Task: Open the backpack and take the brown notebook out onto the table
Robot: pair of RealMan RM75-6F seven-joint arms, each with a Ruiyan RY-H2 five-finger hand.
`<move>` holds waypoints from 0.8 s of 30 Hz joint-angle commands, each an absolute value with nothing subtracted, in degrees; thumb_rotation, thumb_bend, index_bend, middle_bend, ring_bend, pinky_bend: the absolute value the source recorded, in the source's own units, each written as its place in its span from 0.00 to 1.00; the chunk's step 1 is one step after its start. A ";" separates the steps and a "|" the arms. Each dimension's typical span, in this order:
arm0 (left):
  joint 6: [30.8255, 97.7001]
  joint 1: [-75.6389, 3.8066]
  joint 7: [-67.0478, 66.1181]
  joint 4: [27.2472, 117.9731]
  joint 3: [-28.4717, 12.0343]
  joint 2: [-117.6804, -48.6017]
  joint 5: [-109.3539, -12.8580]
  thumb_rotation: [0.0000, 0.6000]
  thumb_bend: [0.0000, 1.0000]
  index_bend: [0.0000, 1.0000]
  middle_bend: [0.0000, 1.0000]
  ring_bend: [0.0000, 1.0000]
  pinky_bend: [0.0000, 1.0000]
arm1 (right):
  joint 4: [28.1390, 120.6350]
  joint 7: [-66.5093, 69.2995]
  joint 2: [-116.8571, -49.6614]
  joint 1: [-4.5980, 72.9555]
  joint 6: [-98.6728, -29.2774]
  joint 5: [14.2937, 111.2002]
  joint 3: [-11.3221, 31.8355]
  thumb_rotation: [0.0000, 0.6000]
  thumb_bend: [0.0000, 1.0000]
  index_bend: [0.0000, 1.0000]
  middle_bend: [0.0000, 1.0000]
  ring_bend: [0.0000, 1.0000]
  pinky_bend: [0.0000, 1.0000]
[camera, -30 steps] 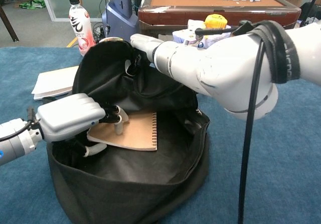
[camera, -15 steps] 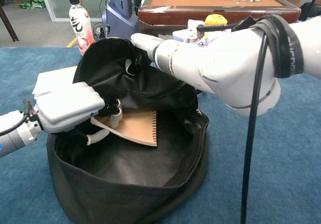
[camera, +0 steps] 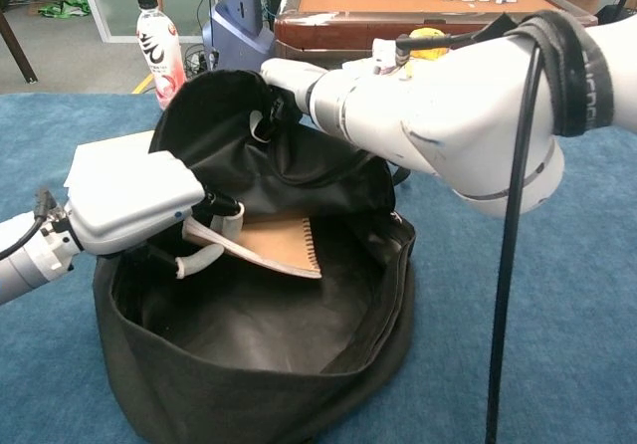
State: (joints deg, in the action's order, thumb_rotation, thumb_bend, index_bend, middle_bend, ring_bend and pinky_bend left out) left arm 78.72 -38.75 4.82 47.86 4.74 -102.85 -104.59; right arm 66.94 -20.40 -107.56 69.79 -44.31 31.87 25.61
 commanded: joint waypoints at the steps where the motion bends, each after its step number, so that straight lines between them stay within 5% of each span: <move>1: 80.10 -38.56 6.37 46.51 5.40 -103.65 -105.32 1.00 0.47 0.70 0.70 0.61 0.70 | 66.72 -20.08 -107.52 69.74 -44.18 31.85 25.53 1.00 0.74 0.64 0.41 0.34 0.41; 24: 96.42 -37.51 24.30 45.33 3.21 -104.38 -105.75 1.00 0.47 0.73 0.77 0.67 0.74 | 65.02 -16.61 -106.90 68.28 -42.44 33.18 24.25 1.00 0.74 0.64 0.41 0.34 0.41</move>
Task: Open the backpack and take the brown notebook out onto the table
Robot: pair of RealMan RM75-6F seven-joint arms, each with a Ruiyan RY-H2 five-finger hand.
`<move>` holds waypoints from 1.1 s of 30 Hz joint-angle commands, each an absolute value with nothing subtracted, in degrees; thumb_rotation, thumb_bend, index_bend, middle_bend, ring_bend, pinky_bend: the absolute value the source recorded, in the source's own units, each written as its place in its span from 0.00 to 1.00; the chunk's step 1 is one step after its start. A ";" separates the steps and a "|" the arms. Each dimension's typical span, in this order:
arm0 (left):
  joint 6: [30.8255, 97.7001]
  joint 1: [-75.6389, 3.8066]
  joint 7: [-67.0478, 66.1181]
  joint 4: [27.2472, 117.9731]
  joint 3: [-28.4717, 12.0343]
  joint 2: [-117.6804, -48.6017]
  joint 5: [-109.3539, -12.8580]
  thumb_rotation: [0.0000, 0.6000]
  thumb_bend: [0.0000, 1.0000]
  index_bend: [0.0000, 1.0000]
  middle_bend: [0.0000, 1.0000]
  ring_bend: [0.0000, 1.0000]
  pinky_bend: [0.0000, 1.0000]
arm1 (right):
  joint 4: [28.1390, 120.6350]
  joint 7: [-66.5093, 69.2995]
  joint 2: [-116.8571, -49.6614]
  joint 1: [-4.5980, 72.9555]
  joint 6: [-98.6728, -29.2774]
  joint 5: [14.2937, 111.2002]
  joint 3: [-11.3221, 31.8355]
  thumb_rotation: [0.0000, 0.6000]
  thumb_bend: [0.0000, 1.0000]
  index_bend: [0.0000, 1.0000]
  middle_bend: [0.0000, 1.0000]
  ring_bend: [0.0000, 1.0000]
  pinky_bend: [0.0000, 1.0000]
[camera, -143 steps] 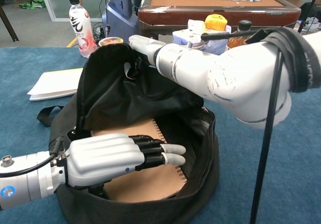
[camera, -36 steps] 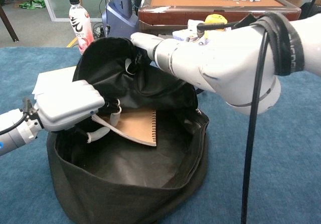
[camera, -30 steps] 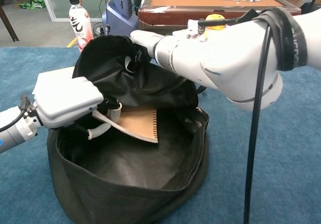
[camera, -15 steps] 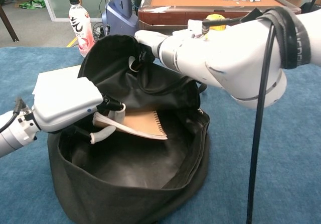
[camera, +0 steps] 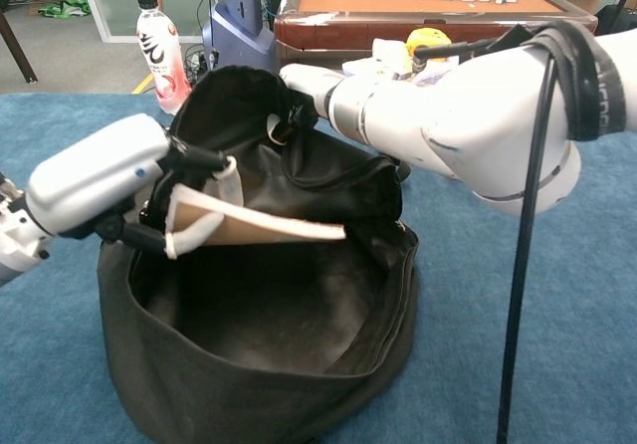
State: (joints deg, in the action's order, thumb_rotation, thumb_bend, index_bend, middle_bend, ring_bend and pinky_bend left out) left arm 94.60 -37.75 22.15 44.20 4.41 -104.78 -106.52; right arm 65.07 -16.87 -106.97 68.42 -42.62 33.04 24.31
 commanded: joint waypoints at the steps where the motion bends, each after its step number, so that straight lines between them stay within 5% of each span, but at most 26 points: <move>1: 97.12 -37.56 25.33 45.88 2.74 -104.15 -105.51 1.00 0.47 0.73 0.77 0.67 0.75 | 65.03 -16.32 -106.83 68.18 -42.34 33.33 24.26 1.00 0.74 0.64 0.41 0.34 0.41; 33: 102.38 -37.73 36.09 53.94 -7.39 -94.75 -97.78 1.00 0.47 0.74 0.80 0.72 0.82 | 72.47 -7.42 -100.02 62.60 -38.23 42.36 21.28 1.00 0.69 0.59 0.38 0.31 0.41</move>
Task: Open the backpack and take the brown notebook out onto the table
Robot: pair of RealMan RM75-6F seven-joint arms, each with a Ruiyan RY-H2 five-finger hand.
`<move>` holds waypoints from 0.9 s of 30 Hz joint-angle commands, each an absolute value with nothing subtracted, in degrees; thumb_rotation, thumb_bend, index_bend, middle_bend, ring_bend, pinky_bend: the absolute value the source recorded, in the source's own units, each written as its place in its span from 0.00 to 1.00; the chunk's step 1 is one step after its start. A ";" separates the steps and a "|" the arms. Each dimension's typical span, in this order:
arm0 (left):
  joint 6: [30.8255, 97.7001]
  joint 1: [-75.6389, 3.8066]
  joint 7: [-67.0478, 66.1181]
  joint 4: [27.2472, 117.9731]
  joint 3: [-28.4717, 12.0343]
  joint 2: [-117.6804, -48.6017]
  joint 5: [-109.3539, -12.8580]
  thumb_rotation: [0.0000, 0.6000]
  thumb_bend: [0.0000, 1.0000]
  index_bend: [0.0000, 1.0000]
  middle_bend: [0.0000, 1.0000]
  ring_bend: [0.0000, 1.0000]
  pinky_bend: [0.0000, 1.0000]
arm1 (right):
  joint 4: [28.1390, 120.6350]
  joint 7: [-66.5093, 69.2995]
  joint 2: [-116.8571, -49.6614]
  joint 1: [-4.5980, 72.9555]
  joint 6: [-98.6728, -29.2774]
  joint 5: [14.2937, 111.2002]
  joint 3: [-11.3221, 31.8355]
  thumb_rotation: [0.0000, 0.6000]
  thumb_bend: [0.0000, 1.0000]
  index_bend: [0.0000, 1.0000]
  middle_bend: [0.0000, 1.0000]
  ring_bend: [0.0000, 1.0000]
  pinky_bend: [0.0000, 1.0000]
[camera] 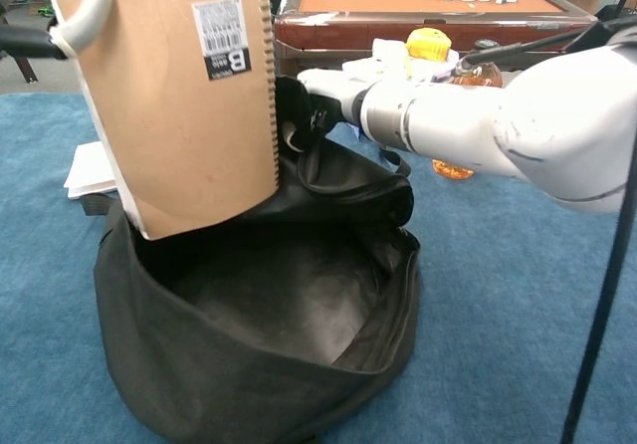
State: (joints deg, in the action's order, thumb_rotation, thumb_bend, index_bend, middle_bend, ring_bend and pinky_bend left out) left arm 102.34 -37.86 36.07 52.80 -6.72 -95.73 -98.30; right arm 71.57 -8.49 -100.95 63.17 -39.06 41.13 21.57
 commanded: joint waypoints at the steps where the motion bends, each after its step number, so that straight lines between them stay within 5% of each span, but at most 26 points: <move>1: 102.30 -37.68 36.03 54.76 -7.71 -94.06 -97.52 1.00 0.47 0.74 0.80 0.72 0.82 | 73.01 -6.80 -99.45 62.35 -37.76 43.15 21.18 1.00 0.67 0.58 0.37 0.30 0.41; 14: 100.99 -36.94 34.10 62.43 -9.23 -87.82 -96.66 1.00 0.47 0.74 0.80 0.72 0.83 | 82.33 -4.03 -92.05 60.10 -35.65 48.19 18.90 1.00 0.23 0.24 0.28 0.22 0.35; 27: 99.89 -35.86 31.17 69.63 -10.37 -81.93 -96.43 1.00 0.47 0.74 0.80 0.72 0.83 | 93.56 -1.90 -83.20 57.44 -34.25 51.47 15.68 1.00 0.14 0.18 0.27 0.20 0.33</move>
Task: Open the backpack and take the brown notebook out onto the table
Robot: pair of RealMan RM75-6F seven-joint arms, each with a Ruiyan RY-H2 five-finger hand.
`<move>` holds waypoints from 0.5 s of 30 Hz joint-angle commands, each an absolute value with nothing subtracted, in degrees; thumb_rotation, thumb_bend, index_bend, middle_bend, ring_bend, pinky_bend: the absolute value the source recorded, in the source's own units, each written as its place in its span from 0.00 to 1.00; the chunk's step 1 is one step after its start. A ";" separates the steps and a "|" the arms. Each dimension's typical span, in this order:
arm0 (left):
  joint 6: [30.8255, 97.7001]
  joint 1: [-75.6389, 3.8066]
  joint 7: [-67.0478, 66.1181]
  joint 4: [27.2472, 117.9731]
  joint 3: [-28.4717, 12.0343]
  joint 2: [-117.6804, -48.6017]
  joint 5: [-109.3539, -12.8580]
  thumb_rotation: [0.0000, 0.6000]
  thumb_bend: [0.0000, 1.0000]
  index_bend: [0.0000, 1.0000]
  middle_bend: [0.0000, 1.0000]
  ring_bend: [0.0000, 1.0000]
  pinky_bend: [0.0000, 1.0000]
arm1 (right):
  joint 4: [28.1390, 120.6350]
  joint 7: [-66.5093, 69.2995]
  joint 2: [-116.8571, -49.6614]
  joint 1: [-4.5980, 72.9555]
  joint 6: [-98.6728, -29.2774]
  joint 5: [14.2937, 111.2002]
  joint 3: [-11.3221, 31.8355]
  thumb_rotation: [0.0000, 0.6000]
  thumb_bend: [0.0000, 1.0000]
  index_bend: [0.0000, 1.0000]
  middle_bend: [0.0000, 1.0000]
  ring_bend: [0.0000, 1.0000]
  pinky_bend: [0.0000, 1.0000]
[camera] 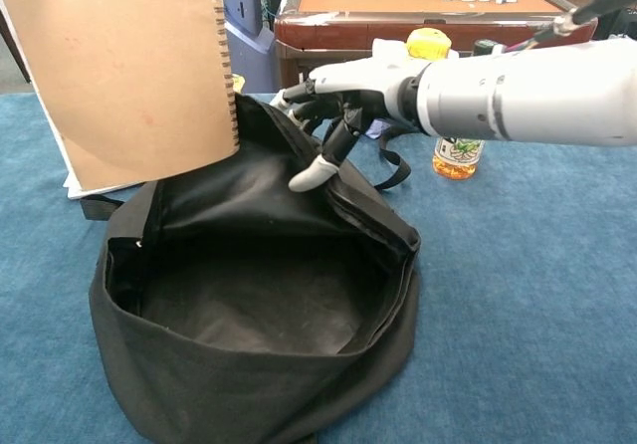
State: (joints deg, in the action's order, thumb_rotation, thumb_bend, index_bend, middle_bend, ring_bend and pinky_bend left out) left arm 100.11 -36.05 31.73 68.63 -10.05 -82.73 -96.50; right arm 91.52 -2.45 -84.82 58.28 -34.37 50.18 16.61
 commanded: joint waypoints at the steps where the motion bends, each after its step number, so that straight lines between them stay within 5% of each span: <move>1: 99.70 -35.78 30.78 70.34 -10.52 -81.35 -96.37 1.00 0.47 0.74 0.80 0.72 0.83 | 94.76 -1.41 -82.41 57.04 -34.25 51.94 15.50 1.00 0.14 0.17 0.27 0.20 0.33; 15: 96.14 -36.31 27.61 73.91 -12.84 -77.76 -94.49 1.00 0.47 0.73 0.80 0.72 0.83 | 106.17 7.27 -71.05 53.46 -26.57 56.72 13.69 1.00 0.13 0.13 0.27 0.20 0.31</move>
State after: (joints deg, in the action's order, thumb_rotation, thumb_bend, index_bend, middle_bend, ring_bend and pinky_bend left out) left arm 96.29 -36.25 27.73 73.75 -12.67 -77.89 -94.65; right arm 105.32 6.56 -71.73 54.14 -27.39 55.48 14.18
